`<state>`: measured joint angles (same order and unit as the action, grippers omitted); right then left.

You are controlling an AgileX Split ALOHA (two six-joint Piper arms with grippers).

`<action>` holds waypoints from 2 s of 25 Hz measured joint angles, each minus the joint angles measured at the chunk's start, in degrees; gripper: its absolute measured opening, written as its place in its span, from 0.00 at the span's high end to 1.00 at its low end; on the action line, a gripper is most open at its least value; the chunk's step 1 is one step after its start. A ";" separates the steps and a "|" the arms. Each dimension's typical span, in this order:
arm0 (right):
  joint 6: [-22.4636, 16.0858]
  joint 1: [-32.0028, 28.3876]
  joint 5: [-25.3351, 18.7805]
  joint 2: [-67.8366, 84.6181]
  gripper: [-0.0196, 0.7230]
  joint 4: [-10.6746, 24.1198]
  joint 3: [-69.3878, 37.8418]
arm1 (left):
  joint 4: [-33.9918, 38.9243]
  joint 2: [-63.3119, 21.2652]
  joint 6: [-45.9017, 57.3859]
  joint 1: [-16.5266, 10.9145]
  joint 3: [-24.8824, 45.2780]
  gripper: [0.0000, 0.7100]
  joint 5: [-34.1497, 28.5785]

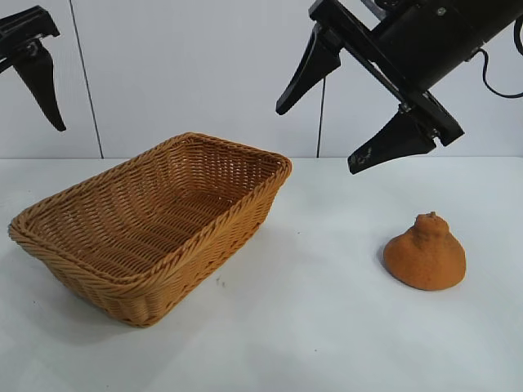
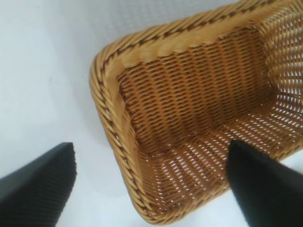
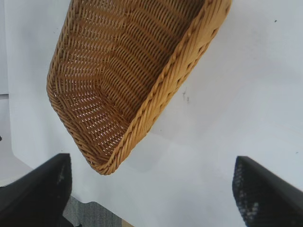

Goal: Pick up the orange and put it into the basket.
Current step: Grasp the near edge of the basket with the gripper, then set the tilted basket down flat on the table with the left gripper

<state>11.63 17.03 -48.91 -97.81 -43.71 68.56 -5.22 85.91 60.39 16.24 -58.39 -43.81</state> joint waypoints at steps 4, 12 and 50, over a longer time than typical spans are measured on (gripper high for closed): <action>0.00 0.00 0.00 0.00 0.12 0.04 0.00 | -1.01 3.01 1.41 0.00 3.06 0.13 3.53; 0.00 0.00 0.06 0.00 0.12 0.06 0.00 | -3.93 11.69 1.17 0.25 7.04 0.13 12.16; 0.00 0.00 -0.61 0.00 0.12 0.17 0.00 | -11.86 18.99 -19.31 -4.19 -7.57 0.88 5.98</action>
<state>11.63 17.03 -49.51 -97.81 -43.54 68.56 -17.09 104.90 41.09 12.05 -65.96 -37.82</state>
